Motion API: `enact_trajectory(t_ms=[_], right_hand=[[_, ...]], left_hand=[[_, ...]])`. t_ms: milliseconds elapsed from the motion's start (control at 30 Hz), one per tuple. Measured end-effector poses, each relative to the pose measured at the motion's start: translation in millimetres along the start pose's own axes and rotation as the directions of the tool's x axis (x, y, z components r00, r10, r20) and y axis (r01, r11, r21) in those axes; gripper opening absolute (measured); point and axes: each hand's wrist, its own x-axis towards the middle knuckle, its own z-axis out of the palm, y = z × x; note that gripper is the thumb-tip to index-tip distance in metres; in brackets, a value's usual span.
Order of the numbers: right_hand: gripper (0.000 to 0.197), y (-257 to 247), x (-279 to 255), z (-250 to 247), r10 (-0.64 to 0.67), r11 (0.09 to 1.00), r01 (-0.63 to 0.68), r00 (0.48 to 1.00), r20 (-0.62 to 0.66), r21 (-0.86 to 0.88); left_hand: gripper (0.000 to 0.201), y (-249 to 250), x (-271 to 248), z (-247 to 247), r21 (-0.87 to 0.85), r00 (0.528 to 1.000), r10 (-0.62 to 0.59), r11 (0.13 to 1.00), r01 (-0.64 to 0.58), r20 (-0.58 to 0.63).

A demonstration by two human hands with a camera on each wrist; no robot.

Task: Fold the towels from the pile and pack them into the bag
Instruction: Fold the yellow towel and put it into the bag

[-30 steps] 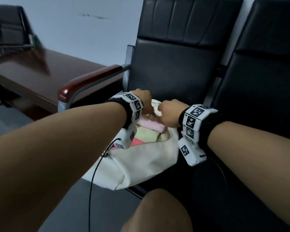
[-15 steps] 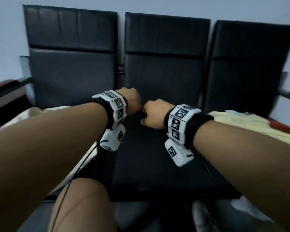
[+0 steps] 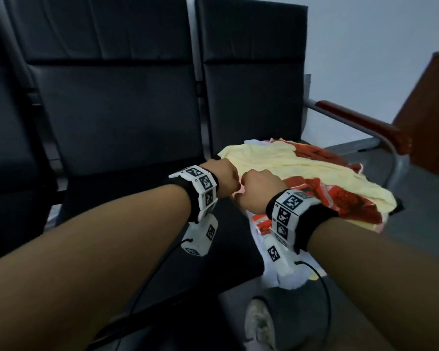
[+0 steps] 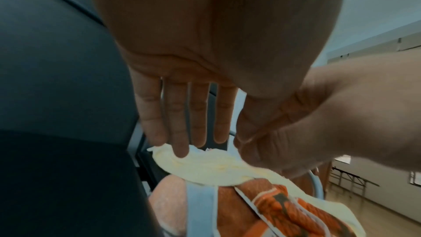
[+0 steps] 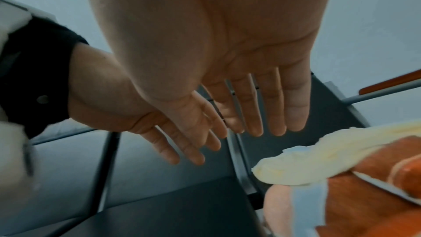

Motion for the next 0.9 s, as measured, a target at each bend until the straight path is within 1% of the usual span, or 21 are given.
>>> enact_trajectory(t_ms=[167, 267, 333, 367, 500, 600, 633, 700, 733, 767, 833, 867, 900], right_hand=[[0.030, 64, 24, 7, 0.129, 0.991, -0.128, 0.991, -0.023, 0.037], [0.027, 101, 33, 17, 0.192, 0.980, -0.190, 0.981, -0.025, 0.052], [0.018, 119, 39, 23, 0.190, 0.980, -0.190, 0.982, -0.002, 0.058], [0.013, 126, 44, 26, 0.168, 0.984, -0.168, 0.986, 0.009, 0.063], [0.021, 147, 65, 34, 0.112, 0.993, -0.114, 0.993, 0.038, 0.040], [0.022, 155, 76, 36, 0.116, 0.993, -0.116, 0.991, 0.073, -0.010], [0.021, 158, 80, 39, 0.115, 0.993, -0.116, 0.991, 0.075, 0.012], [0.019, 162, 89, 48, 0.142, 0.988, -0.146, 0.987, 0.072, 0.048], [0.020, 163, 93, 52, 0.152, 0.986, -0.156, 0.986, 0.064, 0.063], [0.023, 162, 97, 55, 0.149, 0.986, -0.153, 0.987, 0.064, 0.063], [0.020, 157, 101, 55, 0.147, 0.987, -0.150, 0.988, 0.053, 0.065], [0.024, 153, 103, 54, 0.140, 0.988, -0.142, 0.990, 0.034, 0.052], [0.031, 150, 104, 52, 0.133, 0.989, -0.134, 0.991, 0.014, 0.062]], left_hand=[[0.026, 36, 43, 32, -0.010, 0.997, 0.075, 0.997, -0.075, -0.017], [0.025, 59, 66, 49, 0.003, 0.994, 0.105, 0.995, -0.105, 0.014], [0.026, 71, 85, 62, -0.019, 0.993, 0.118, 0.993, -0.117, 0.026], [0.027, 76, 94, 68, -0.024, 0.991, 0.132, 0.991, -0.132, 0.034], [0.033, 85, 130, 87, 0.031, 0.976, 0.187, 0.981, -0.192, 0.114], [0.037, 83, 157, 101, 0.035, 0.978, 0.131, 0.990, -0.138, 0.164], [0.037, 83, 164, 105, 0.019, 0.980, 0.111, 0.993, -0.116, 0.168], [0.031, 82, 170, 109, 0.004, 0.982, 0.092, 0.996, -0.094, 0.167], [0.029, 81, 171, 110, 0.008, 0.985, 0.078, 0.997, -0.080, 0.157], [0.031, 78, 173, 112, 0.007, 0.991, 0.073, 0.997, -0.074, 0.111], [0.043, 71, 173, 110, -0.036, 0.998, 0.058, 0.998, -0.059, -0.010], [0.046, 69, 171, 107, -0.065, 0.996, 0.056, 0.996, -0.060, -0.063], [0.043, 67, 167, 102, -0.110, 0.993, 0.054, 0.992, -0.065, -0.102]])
